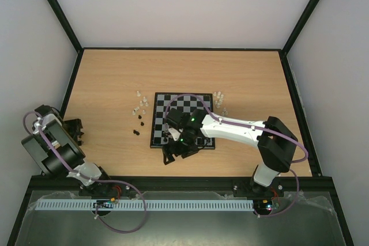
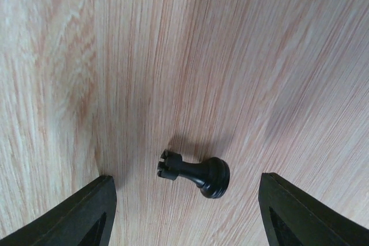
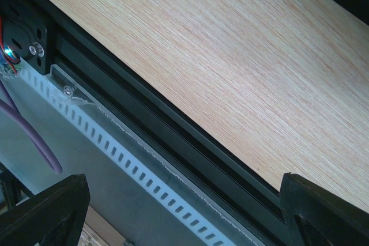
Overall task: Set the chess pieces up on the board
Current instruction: Pick up the chess piece at the center of the board.
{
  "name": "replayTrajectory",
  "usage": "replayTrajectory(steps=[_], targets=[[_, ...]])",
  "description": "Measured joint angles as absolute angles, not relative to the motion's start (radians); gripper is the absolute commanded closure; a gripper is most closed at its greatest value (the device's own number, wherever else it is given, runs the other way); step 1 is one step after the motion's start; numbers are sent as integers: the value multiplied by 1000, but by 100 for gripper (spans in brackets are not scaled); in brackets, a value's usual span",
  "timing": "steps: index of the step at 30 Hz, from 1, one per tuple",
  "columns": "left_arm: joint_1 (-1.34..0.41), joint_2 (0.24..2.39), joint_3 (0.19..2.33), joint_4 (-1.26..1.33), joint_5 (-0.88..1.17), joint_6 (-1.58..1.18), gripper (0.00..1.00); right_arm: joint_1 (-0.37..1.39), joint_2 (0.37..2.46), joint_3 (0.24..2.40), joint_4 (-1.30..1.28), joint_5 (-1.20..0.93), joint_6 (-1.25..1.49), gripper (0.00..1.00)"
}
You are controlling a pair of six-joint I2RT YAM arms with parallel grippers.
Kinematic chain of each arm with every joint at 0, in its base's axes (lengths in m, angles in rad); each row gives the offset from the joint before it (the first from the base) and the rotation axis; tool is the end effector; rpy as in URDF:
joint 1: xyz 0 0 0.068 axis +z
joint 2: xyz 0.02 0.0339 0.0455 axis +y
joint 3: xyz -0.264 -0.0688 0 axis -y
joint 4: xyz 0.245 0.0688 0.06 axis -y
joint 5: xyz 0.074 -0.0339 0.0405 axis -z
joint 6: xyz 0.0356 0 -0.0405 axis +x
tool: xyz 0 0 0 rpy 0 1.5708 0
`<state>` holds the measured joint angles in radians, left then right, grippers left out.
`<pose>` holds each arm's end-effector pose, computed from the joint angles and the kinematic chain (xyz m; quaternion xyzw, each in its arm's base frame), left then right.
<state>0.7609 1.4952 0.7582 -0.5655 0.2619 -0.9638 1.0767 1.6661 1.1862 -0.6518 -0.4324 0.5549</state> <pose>0.1878 0.1661 0.1520 -0.7347 0.6526 -0.1422 0.1188 0.1459 0.3023 0.2202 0.2910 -0.9090 -0.2984 0.0067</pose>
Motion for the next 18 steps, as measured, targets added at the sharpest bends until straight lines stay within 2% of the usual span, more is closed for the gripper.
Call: replayTrajectory(steps=[12,18], targets=[[771,1527,781,-562,274,-978,38,1081,1666,1182,-652,-440,554,9],[771,1537,786,-531,280,-976,47,1081,1666,1182,-652,-441,554,9]])
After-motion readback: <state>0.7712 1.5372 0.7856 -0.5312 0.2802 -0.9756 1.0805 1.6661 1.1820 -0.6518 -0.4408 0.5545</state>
